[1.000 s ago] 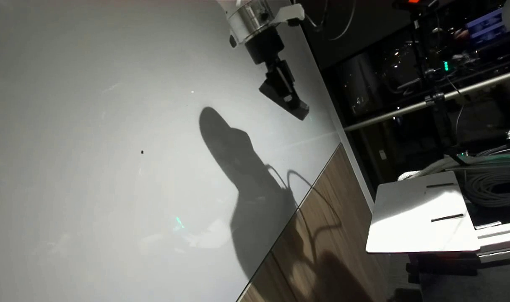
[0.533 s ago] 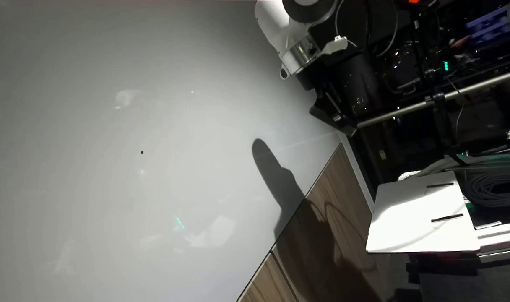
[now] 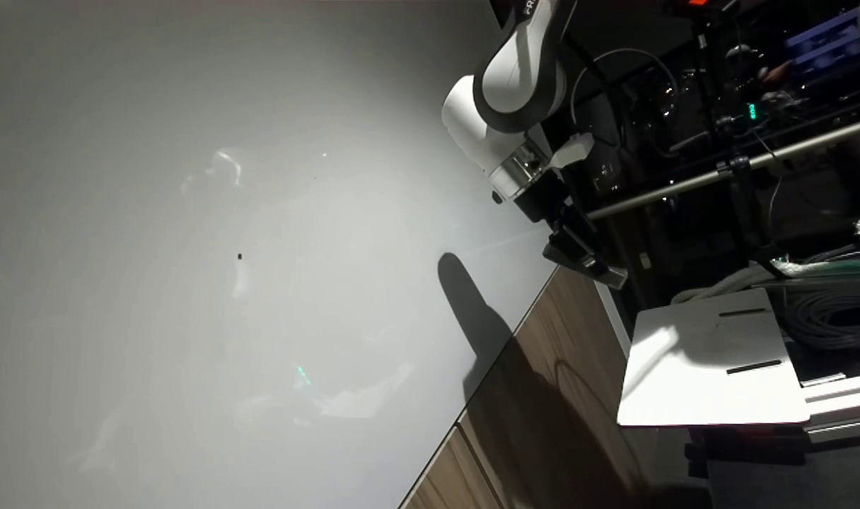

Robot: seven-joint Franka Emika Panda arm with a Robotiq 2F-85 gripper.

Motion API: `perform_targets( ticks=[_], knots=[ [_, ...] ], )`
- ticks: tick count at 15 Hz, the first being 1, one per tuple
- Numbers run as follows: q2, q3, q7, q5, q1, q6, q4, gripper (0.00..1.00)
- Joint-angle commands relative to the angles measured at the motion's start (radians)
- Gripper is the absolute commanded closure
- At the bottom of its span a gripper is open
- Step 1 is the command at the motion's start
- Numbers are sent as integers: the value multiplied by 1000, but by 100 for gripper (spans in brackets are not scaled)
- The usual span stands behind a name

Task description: Use the eraser to wipe the whiteboard.

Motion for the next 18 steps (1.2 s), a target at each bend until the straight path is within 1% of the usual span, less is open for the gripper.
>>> perform_targets(
  ticks=[1, 8, 18],
  knots=[
    [64, 3, -13, 57, -7, -16, 38, 71],
    [166, 2, -9, 107, -14, 11, 17, 71],
    [276, 2, -13, 114, -24, 19, 12, 71]
  ],
)
